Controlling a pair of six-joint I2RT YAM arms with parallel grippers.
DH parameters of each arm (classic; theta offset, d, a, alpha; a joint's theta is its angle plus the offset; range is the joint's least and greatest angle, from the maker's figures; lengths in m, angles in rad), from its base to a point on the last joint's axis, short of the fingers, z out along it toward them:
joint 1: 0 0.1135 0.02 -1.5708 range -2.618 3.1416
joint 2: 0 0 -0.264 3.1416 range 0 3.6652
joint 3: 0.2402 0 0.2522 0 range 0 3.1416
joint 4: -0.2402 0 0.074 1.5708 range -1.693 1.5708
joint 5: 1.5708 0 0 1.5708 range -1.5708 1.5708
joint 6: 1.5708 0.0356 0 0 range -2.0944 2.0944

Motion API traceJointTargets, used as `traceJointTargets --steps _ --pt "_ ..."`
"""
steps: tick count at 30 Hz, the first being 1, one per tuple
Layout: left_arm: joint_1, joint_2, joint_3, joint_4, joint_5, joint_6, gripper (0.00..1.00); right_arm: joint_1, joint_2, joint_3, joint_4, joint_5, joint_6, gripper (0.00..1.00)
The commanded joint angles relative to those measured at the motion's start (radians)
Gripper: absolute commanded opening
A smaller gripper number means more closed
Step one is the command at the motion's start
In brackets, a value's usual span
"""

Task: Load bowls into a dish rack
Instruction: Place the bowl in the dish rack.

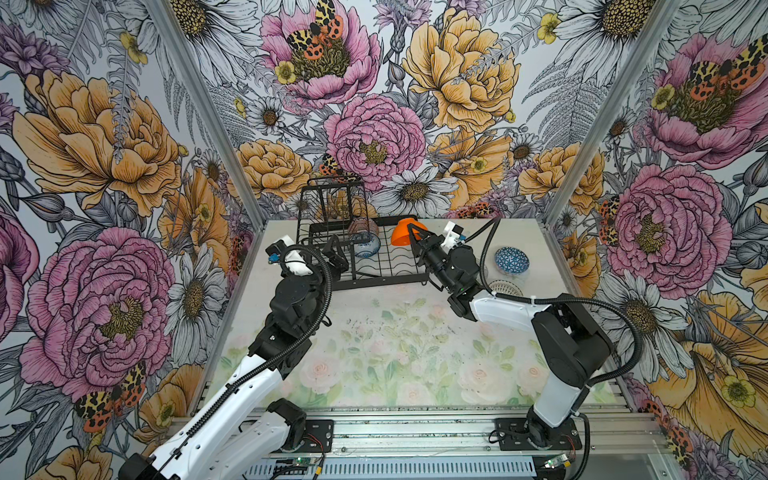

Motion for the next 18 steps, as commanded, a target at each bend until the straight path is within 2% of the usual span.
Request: traceJointTargets --steps 1,7,12,15,18 --pt "0.085 0.025 0.099 -0.279 0.195 -0.029 0.99 -0.009 0.077 0.076 0.071 -0.015 0.003 0.0" --pt "0.274 0.071 0.172 -0.322 0.459 -0.024 0.99 -0.017 0.201 0.172 0.064 -0.042 0.034 0.0" --pt "0.216 0.148 0.247 -0.345 0.481 0.117 0.99 -0.017 0.26 0.237 0.025 -0.058 0.039 0.0" --pt "0.211 0.159 0.261 -0.363 0.491 0.137 0.99 -0.016 0.285 0.261 0.007 -0.055 0.04 0.0" --pt "0.18 0.15 0.251 -0.373 0.453 0.181 0.99 -0.014 0.315 0.292 -0.007 -0.057 0.042 0.0"
